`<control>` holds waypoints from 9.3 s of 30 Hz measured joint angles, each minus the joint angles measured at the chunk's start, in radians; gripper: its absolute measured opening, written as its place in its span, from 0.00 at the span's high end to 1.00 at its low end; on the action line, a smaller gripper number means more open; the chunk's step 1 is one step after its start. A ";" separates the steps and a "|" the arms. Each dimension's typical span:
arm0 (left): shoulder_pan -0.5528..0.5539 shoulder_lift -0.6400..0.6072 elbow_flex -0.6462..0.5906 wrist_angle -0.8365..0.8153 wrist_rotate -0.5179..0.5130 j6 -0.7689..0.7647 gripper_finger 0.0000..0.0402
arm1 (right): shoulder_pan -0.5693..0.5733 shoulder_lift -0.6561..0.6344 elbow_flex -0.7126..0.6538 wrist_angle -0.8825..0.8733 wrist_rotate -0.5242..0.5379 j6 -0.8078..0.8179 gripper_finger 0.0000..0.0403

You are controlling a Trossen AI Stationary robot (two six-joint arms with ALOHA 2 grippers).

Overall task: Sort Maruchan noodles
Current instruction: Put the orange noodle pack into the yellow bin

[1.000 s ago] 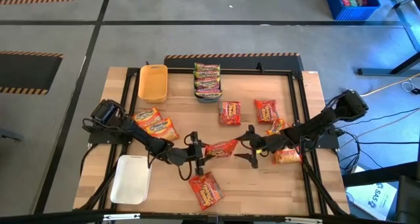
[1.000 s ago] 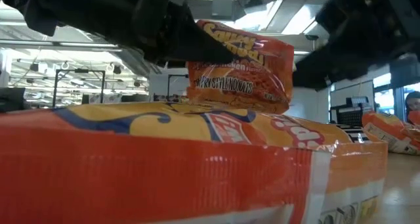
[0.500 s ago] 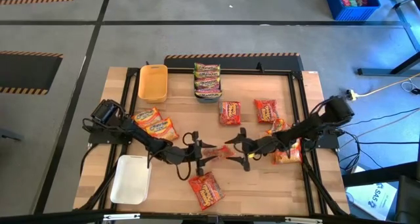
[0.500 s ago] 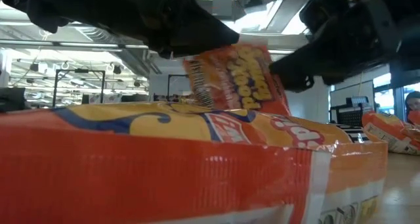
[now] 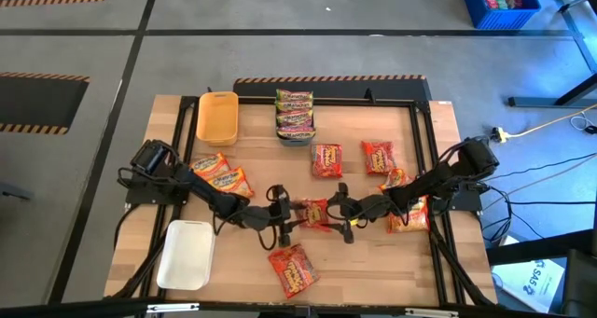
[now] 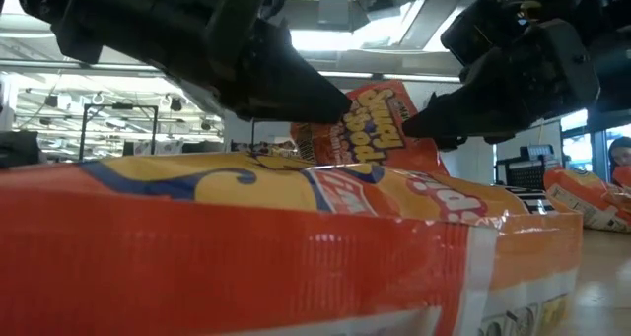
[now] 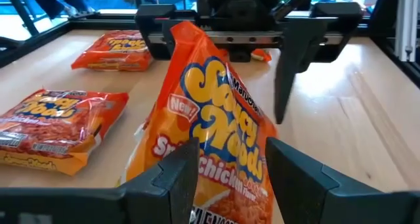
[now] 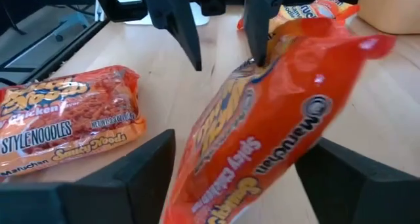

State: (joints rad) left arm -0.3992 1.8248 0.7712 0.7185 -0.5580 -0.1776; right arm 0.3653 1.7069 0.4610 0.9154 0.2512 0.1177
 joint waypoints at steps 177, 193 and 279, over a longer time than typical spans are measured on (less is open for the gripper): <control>0.295 -0.196 0.537 -1.105 0.381 0.001 0.36 | -0.235 -0.120 0.113 -0.282 -0.165 -0.167 0.67; 0.311 0.002 0.735 -1.376 0.435 0.005 0.43 | -0.235 -0.120 0.116 -0.289 -0.165 -0.167 0.67; 1.404 -0.051 0.734 -1.817 0.428 0.801 0.72 | -0.654 -0.236 0.068 -0.503 -0.854 -0.441 0.34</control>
State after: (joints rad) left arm 1.0048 1.7737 1.5051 -1.0987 -0.1301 0.6237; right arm -0.2892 1.4708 0.5293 0.4120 -0.6033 -0.3237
